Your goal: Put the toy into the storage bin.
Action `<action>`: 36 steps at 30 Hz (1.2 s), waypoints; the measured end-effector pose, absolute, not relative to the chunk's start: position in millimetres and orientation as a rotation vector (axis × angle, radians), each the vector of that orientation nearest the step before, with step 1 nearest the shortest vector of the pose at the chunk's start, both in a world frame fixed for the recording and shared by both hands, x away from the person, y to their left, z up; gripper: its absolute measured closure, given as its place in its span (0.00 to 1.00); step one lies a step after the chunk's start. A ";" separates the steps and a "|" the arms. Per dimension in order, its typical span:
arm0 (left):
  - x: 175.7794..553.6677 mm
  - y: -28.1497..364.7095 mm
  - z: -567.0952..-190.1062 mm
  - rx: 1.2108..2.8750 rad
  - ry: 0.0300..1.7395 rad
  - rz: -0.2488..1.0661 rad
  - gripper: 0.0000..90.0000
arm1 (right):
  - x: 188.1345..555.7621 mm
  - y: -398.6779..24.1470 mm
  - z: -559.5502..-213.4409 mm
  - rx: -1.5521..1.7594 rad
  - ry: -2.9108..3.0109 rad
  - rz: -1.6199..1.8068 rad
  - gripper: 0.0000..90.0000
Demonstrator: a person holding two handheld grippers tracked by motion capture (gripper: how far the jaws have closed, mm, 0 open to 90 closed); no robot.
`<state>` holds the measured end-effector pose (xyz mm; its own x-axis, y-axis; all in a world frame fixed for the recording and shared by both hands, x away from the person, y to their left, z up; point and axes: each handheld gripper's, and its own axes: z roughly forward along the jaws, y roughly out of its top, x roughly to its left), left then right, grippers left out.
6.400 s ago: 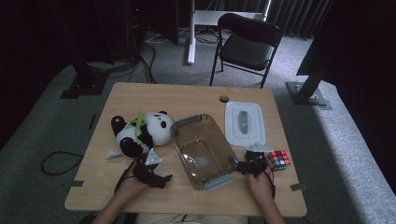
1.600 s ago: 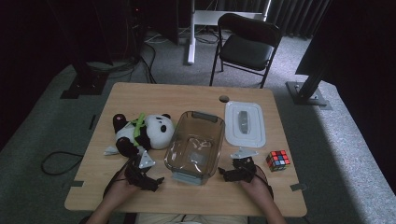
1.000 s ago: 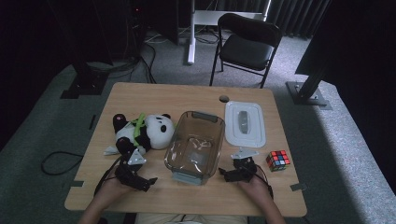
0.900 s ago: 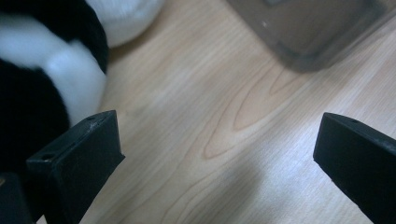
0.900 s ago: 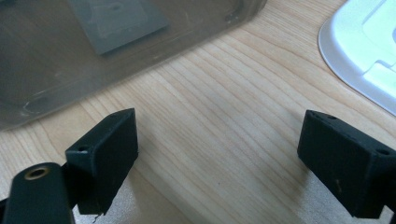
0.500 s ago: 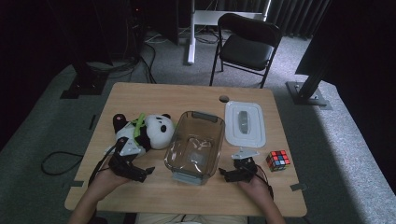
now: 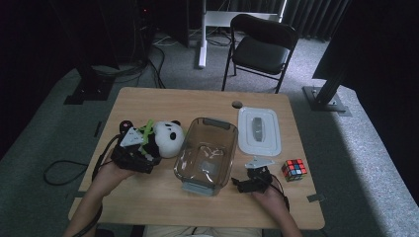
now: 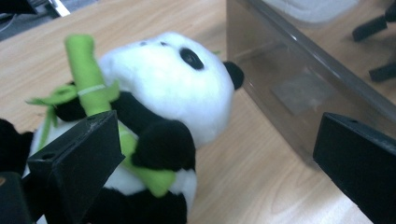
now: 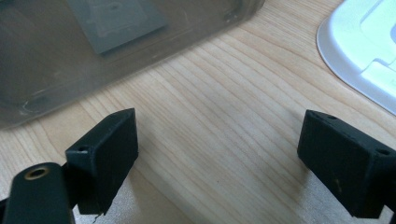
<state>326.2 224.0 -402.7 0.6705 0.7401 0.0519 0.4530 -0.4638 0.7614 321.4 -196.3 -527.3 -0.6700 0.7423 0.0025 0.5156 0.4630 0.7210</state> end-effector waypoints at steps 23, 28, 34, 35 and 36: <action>395.8 251.3 -396.8 2.084 1.047 0.519 0.08 | 321.6 -196.3 -527.3 1.069 2.404 1.025 0.13; 409.0 259.3 -410.1 2.089 1.118 0.493 0.17 | 321.6 -196.3 -527.3 1.070 2.404 1.025 0.13; 414.6 261.9 -425.1 2.106 1.122 0.434 0.30 | 321.7 -196.3 -527.3 1.069 2.404 1.026 0.13; 416.5 262.3 -429.2 2.097 1.126 0.406 0.35 | 321.7 -196.4 -527.3 1.069 2.405 1.026 0.13; 417.4 262.6 -431.0 2.089 1.131 0.395 0.39 | 321.7 -196.3 -527.3 1.070 2.404 1.025 0.13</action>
<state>417.4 262.6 -431.0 0.5687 0.8199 -0.0663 0.6003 -0.3586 0.7149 321.7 -196.3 -527.3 -0.6702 0.7421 0.0023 0.5154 0.4633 0.7209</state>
